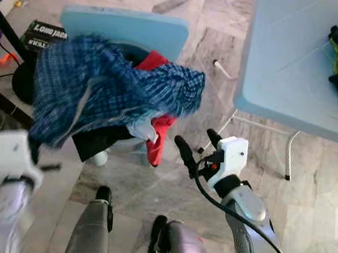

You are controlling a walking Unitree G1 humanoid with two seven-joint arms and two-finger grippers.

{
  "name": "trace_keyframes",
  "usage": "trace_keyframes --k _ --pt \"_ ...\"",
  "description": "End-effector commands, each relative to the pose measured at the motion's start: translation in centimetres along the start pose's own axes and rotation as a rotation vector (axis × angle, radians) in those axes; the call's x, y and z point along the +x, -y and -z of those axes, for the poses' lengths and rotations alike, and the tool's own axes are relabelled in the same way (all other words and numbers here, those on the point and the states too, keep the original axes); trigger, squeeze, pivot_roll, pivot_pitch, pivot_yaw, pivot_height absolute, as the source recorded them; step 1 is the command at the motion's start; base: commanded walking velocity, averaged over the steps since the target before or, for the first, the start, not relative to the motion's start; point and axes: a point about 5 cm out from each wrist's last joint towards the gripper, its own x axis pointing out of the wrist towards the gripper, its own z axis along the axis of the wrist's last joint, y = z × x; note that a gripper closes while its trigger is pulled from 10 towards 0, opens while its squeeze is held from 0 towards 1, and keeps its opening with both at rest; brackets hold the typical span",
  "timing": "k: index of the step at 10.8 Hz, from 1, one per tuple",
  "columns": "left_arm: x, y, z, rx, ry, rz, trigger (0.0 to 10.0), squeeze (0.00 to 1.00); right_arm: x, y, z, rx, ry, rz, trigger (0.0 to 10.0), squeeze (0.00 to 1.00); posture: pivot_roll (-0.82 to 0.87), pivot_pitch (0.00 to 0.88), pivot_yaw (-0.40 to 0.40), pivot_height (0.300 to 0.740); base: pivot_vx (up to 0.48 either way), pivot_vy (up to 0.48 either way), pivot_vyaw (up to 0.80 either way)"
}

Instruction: Hang hanger

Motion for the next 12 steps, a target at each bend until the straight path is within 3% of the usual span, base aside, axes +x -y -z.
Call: trace_keyframes --k 1,2,3,4,5,8,10,12 --pt "-0.4 -0.7 1.4 0.037 -0.059 -0.03 0.0 0.0 -0.3 0.1 0.7 0.007 -0.022 0.009 10.0 0.0 0.01 0.35 -0.075 0.74 0.0 0.0 0.0" --pt "-0.2 -0.2 1.4 0.065 -0.049 0.01 10.0 0.0 -0.3 0.0 0.6 0.007 -0.019 0.009 10.0 0.0 0.01 0.347 -0.075 0.74 0.0 0.0 0.0" --pt "0.2 0.2 0.8 0.091 -0.001 0.033 10.0 0.85 -0.3 0.0 0.7 0.007 -0.019 0.01 10.0 0.0 0.01 0.342 -0.08 0.74 0.0 0.0 0.0" --pt "0.6 0.5 0.7 0.11 0.002 0.051 10.0 1.0 -0.3 -0.1 0.7 0.005 -0.019 0.007 10.0 0.0 0.01 0.339 -0.081 0.74 0.0 0.0 0.0" --pt "1.1 0.7 0.9 0.146 -0.011 0.082 10.0 1.0 -0.2 0.1 0.7 0.002 -0.016 0.01 10.0 0.0 0.01 0.336 -0.079 0.74 0.0 0.0 0.0" --pt "1.3 1.4 1.6 0.359 -0.054 0.232 10.0 1.0 0.1 0.0 0.7 0.004 -0.01 0.014 10.0 0.0 0.02 0.332 -0.07 0.74 0.0 0.0 0.0" --pt "0.7 1.5 1.9 0.459 -0.048 0.28 10.0 1.0 0.6 -0.4 0.7 0.012 0.0 0.01 10.0 0.0 0.04 0.326 -0.054 0.74 0.0 0.0 0.0" --pt "0.5 0.6 1.2 0.431 0.023 0.195 10.0 1.0 0.8 -0.3 0.8 0.014 0.01 0.023 10.0 0.0 0.04 0.318 -0.037 0.74 0.0 0.0 0.0"
